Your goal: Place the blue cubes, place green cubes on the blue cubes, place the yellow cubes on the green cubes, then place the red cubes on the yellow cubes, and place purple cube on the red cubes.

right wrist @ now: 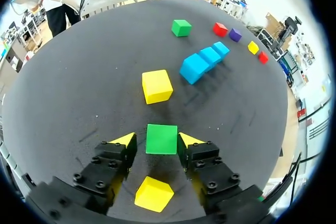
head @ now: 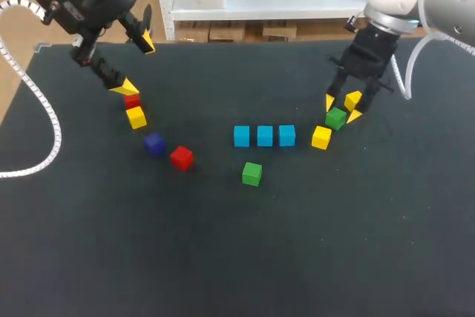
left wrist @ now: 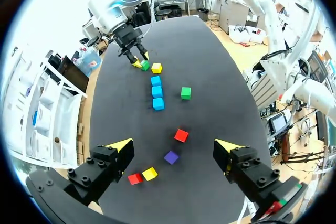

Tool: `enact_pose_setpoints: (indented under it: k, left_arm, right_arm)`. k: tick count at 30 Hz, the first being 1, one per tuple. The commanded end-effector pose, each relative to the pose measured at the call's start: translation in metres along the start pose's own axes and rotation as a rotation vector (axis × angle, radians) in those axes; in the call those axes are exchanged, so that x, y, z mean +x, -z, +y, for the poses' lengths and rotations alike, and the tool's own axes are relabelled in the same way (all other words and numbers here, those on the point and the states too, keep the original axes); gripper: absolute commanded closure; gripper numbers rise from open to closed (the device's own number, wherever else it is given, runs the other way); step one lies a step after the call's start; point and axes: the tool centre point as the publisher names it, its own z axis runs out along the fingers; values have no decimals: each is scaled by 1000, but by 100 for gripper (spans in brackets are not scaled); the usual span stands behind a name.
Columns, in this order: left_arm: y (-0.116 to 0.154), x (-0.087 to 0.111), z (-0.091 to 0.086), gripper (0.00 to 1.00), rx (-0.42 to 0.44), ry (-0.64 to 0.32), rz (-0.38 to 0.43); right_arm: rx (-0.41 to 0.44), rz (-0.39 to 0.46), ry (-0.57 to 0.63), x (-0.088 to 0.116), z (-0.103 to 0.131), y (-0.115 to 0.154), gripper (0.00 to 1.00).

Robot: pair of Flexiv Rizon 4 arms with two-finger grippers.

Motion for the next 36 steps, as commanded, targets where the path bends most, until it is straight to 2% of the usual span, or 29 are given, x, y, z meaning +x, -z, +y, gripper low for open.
enact_pose_setpoints:
  k: [1,3,4,5,11,15,18,21,22,26,32,36]
  left_arm:
    - [0,1,0,0,-1,-3,-2]
    - [0,1,0,0,-1,-3,-2]
    - [0,1,0,0,-1,-3,-2]
    - [0,1,0,0,-1,-3,-2]
    - [0,1,0,0,-1,-3,-2]
    - [0,1,0,0,-1,-3,-2]
    - [0,1,0,0,-1,-3,-2]
    - [0,1,0,0,-1,-3,-2]
    - [0,1,0,0,-1,-3,-2]
    - [0,1,0,0,-1,-3,-2]
    - [0,1,0,0,-1,-3,-2]
    - [0,1,0,0,-1,-3,-2]
  right_arm:
    - [-7,-6,-2,1,-4,0,67]
    - [-4,-6,-7,0,-4,1,85]
    - [-2,-5,-10,0,-4,2,98]
    - [1,-4,-15,-1,-3,2,100]
    - [24,0,-68,-7,-1,8,100]
    - [45,14,-217,-16,-1,15,100]
    - [103,38,-375,-22,-2,22,100]
    - [180,26,-518,-30,-3,29,100]
    - [217,10,-551,-33,-4,31,100]
    - [285,41,-701,-45,-6,32,100]
    - [406,48,-852,-67,-13,28,100]
    - [460,68,-901,-79,-20,25,100]
